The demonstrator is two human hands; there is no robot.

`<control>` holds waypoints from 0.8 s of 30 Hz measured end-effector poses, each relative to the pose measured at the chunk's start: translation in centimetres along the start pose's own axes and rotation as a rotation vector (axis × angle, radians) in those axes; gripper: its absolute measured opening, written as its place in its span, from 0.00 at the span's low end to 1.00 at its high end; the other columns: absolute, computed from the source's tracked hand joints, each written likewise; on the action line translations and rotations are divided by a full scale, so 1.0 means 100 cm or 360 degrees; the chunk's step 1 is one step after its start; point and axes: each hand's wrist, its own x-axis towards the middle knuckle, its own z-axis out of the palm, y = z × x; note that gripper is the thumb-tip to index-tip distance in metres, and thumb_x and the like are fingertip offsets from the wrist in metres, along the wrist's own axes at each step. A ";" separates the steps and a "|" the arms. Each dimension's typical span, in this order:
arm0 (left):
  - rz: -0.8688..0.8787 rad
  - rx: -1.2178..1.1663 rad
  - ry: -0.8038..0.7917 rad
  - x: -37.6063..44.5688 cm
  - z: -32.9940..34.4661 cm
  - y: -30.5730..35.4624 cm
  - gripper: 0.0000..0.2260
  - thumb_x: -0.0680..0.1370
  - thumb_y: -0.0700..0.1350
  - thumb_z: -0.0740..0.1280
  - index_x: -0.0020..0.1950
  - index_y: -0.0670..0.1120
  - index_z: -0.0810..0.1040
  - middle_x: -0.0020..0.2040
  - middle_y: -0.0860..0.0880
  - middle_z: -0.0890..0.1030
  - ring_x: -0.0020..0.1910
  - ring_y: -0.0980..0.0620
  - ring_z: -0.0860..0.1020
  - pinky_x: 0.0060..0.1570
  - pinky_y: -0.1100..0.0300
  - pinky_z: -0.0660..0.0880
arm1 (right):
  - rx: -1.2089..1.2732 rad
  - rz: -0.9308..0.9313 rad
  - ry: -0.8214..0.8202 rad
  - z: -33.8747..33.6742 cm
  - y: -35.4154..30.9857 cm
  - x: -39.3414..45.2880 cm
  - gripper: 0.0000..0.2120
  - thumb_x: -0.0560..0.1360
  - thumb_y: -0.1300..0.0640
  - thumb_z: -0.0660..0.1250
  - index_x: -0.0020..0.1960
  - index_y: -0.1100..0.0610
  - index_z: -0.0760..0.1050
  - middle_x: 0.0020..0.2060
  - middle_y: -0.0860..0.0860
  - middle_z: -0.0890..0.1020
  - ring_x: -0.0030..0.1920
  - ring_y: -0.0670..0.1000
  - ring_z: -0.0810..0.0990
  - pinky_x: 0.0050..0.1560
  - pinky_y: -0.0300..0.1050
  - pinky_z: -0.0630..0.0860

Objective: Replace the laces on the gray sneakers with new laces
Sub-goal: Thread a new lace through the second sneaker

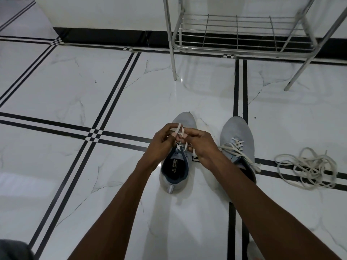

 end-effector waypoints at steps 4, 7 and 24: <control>0.0071 0.0024 -0.0015 0.002 -0.006 -0.003 0.07 0.84 0.39 0.64 0.61 0.46 0.73 0.46 0.43 0.86 0.46 0.49 0.84 0.51 0.54 0.79 | 0.0086 0.0037 0.0178 0.002 0.000 0.001 0.10 0.73 0.61 0.75 0.53 0.59 0.80 0.41 0.57 0.87 0.38 0.51 0.83 0.36 0.44 0.75; 0.0040 0.0103 0.0033 0.003 -0.009 -0.006 0.07 0.82 0.40 0.68 0.59 0.43 0.74 0.45 0.46 0.87 0.47 0.48 0.85 0.55 0.48 0.80 | 0.0078 0.0026 0.0188 0.002 0.002 0.003 0.06 0.72 0.59 0.77 0.47 0.59 0.84 0.38 0.57 0.86 0.39 0.55 0.81 0.37 0.45 0.76; -0.0216 -0.0126 0.0239 -0.002 -0.006 -0.013 0.09 0.78 0.38 0.73 0.56 0.40 0.76 0.44 0.45 0.87 0.48 0.46 0.86 0.55 0.50 0.81 | -0.0215 -0.0302 -0.0019 -0.003 0.004 0.001 0.06 0.74 0.58 0.75 0.51 0.57 0.86 0.45 0.56 0.87 0.44 0.51 0.84 0.46 0.44 0.78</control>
